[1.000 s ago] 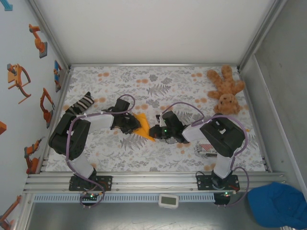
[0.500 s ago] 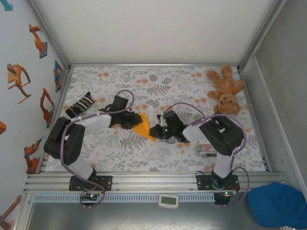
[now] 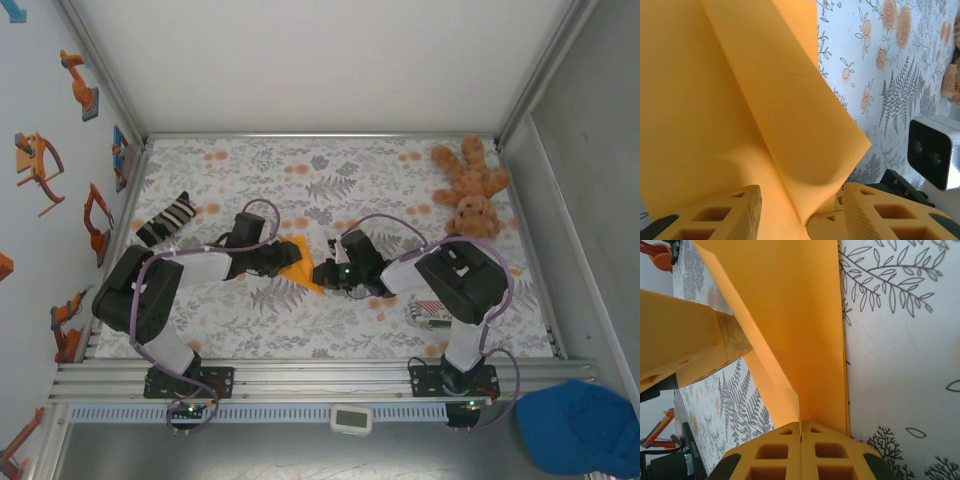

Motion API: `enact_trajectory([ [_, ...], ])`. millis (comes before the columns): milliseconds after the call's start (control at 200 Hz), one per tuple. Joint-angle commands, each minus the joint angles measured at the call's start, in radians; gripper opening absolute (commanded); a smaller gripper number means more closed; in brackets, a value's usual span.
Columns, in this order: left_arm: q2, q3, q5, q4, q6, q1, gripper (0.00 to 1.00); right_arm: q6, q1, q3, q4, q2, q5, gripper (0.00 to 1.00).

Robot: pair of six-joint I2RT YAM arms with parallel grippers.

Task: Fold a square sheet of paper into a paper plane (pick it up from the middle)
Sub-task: Fourth fold the wing at the center of the table.

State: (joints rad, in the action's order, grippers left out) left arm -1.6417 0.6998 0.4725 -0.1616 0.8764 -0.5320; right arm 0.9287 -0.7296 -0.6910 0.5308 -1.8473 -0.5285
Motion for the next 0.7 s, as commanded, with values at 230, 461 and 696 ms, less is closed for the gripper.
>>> enact_trajectory([
  [230, -0.041, 0.050, -0.020, 0.085, -0.035, -0.019, 0.48, 0.013, 0.006, -0.009, -0.015, -0.030, 0.001, 0.00],
  [461, -0.077, 0.105, -0.087, 0.232, -0.045, -0.030, 0.50, 0.013, 0.006, -0.008, -0.014, -0.029, 0.002, 0.00],
  [696, -0.140, 0.183, -0.212, 0.438, -0.032, -0.051, 0.51, 0.007, 0.006, -0.007, -0.009, -0.023, -0.004, 0.00],
])
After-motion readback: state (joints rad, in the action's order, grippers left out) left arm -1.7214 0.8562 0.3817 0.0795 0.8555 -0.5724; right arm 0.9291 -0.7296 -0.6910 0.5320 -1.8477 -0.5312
